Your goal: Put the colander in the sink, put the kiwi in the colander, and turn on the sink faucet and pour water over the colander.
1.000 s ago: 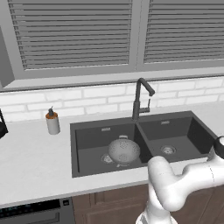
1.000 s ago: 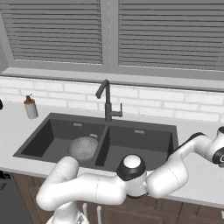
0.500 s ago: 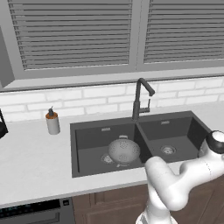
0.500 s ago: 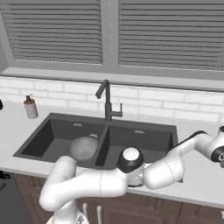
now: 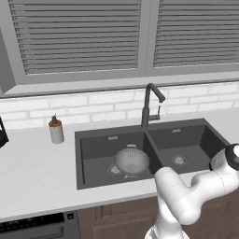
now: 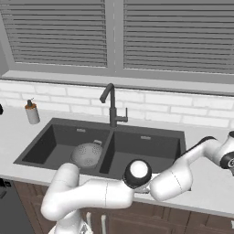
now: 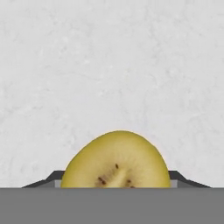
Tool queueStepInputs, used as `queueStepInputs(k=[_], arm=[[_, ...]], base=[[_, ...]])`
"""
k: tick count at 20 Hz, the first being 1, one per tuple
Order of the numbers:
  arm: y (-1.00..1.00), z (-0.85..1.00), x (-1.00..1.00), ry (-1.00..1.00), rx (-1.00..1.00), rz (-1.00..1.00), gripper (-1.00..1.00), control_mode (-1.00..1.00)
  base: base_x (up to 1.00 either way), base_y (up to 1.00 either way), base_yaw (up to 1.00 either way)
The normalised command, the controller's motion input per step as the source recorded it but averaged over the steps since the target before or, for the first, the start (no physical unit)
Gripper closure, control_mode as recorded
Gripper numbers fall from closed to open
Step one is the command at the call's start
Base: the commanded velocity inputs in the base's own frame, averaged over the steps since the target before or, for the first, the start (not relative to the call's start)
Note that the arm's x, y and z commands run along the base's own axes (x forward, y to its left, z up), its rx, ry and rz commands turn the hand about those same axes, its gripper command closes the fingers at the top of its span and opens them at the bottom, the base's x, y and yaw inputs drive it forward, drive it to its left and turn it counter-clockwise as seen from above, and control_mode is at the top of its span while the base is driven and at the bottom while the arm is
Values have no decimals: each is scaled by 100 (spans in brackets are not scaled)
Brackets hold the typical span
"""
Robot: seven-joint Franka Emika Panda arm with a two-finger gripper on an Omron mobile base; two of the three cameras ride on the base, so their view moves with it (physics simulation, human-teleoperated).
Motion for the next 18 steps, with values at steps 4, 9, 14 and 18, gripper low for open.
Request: queueStepInputs(k=[4, 9, 14, 18], arm=[[43, 0, -25, -4, 0, 3, 100, -100], [64, 0, -6, -1, 0, 12, 100, -100], [69, 0, -10, 0, 0, 17, 100, -100], [71, 0, -26, 3, 0, 21, 100, -100]], base=[[0, 0, 0], [0, 0, 0], [0, 0, 0], [0, 0, 0]])
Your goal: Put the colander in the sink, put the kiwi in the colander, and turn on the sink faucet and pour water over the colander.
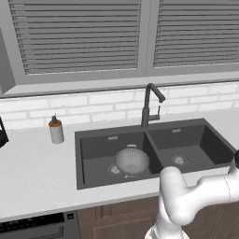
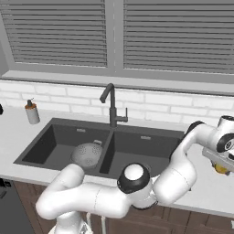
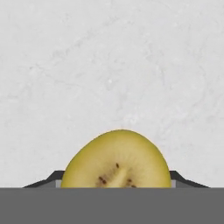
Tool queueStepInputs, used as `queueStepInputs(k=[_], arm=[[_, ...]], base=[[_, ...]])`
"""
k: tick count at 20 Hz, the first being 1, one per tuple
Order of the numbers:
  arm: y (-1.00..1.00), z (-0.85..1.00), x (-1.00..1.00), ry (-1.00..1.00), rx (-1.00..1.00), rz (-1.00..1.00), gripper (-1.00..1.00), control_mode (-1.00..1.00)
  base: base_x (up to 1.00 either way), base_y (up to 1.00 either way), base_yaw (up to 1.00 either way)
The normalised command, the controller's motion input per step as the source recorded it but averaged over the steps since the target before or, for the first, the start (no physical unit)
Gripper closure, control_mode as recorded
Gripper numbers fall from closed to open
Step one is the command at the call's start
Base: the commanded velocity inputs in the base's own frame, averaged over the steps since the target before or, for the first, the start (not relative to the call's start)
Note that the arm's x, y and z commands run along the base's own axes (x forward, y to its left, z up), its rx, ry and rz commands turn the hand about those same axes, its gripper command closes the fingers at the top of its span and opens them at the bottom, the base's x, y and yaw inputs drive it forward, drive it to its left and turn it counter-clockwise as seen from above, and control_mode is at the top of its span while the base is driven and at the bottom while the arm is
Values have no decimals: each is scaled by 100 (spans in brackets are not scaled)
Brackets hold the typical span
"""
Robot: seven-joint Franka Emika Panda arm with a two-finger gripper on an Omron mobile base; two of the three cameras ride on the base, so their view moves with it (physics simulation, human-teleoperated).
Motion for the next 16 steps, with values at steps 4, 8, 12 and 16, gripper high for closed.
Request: queueStepInputs(k=[4, 8, 12, 16], arm=[[77, 0, -42, 2, 0, 19, 100, -100], [78, 5, -28, 9, 0, 18, 100, -100], [84, 9, -16, 10, 0, 20, 100, -100], [89, 10, -5, 11, 0, 17, 100, -100]], base=[[0, 0, 0], [0, 0, 0], [0, 0, 0], [0, 0, 0]])
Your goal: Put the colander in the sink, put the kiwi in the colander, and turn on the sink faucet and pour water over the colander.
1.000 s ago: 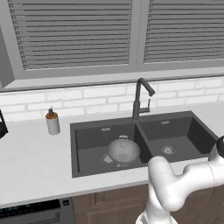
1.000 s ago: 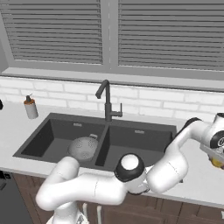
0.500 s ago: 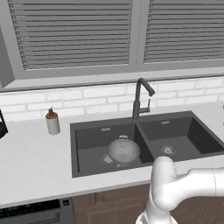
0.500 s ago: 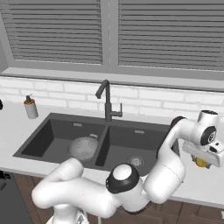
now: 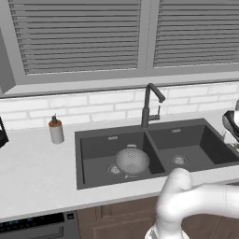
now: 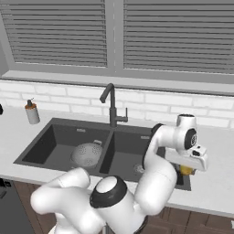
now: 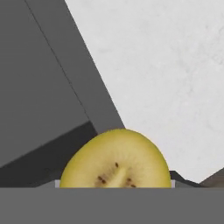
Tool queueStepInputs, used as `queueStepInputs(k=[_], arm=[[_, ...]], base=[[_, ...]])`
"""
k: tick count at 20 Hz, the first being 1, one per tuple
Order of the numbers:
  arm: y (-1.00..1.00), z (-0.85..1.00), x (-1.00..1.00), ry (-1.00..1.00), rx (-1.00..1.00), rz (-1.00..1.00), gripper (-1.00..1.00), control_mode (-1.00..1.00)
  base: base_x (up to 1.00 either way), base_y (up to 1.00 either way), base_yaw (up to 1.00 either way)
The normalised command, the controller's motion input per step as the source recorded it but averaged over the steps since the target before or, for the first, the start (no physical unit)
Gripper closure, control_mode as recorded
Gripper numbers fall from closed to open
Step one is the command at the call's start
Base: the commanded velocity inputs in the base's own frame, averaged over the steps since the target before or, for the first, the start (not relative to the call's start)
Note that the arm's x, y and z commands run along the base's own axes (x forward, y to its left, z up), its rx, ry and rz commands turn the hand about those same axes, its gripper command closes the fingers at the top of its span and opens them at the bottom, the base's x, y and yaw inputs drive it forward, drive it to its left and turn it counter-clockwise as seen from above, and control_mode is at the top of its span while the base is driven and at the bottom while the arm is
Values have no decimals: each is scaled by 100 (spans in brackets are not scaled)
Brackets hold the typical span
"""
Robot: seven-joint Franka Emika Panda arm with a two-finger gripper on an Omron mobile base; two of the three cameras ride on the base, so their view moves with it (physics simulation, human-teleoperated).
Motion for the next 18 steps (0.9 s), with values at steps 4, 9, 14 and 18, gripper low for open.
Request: queueStepInputs(k=[4, 9, 14, 18], arm=[[89, 8, 0, 16, 2, 18, 100, -100], [95, 4, 0, 12, 4, 10, 100, -100], [100, 0, 0, 3, 7, 2, 100, -100], [100, 0, 0, 3, 9, 2, 100, -100]], base=[[0, 0, 0], [0, 0, 0], [0, 0, 0], [0, 0, 0]])
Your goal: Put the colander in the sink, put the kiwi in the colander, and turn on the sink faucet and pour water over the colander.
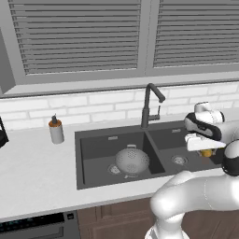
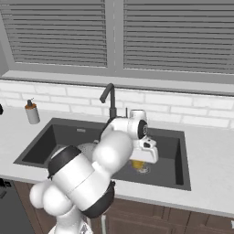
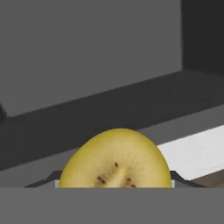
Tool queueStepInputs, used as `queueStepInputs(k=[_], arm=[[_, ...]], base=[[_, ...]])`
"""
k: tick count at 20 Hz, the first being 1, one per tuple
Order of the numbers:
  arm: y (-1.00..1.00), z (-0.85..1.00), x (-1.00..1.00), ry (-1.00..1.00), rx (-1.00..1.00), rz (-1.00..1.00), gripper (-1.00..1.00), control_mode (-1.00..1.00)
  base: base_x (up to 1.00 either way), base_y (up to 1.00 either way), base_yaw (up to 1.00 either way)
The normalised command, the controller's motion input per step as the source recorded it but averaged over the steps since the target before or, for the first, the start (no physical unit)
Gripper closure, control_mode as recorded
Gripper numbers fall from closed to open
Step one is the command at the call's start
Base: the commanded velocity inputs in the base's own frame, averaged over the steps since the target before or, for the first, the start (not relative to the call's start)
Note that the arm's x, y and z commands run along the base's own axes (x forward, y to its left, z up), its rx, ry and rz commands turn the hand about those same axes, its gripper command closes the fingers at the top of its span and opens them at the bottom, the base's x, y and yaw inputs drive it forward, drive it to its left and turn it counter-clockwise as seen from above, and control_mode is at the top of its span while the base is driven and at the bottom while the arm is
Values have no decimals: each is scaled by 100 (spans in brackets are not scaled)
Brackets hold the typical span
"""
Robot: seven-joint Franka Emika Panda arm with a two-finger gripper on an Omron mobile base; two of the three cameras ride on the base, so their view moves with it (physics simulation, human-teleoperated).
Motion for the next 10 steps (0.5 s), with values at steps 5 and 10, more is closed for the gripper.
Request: queueStepInputs(k=[5, 10], arm=[[96, 0, -2, 1, 10, 0, 100, -100], [85, 0, -12, 0, 6, 0, 100, -100]], base=[[0, 0, 0], [0, 0, 0]])
